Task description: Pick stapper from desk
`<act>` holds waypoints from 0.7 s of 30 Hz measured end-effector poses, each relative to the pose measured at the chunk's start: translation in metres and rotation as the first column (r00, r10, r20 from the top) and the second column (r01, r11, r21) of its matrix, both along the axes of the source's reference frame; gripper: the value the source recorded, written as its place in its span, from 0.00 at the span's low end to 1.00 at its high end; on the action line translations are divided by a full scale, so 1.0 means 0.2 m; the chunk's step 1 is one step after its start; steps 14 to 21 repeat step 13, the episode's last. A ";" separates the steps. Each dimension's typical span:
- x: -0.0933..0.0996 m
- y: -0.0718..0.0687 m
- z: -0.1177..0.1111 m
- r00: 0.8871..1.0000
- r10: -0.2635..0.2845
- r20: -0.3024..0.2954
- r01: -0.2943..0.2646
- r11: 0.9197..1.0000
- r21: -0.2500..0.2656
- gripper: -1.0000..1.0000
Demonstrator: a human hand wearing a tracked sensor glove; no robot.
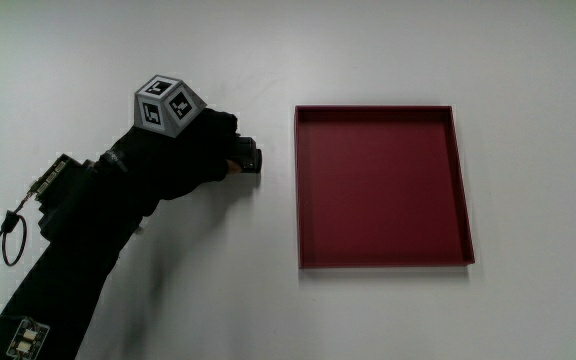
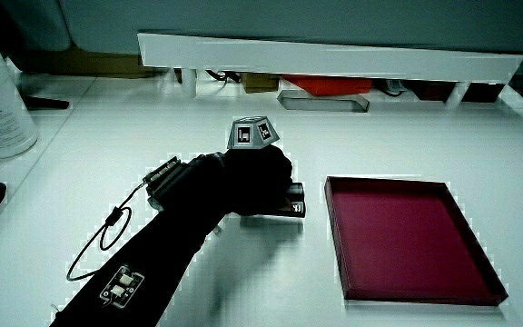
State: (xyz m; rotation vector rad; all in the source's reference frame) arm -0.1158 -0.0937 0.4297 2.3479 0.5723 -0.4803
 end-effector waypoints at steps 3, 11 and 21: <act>0.07 0.00 -0.06 1.000 0.021 -0.019 -0.021 1.000 -0.008 1.00; 0.26 -0.02 -0.21 0.989 0.110 -0.097 -0.101 0.991 0.089 1.00; 0.31 -0.03 -0.22 0.987 0.107 -0.120 -0.099 0.992 0.074 1.00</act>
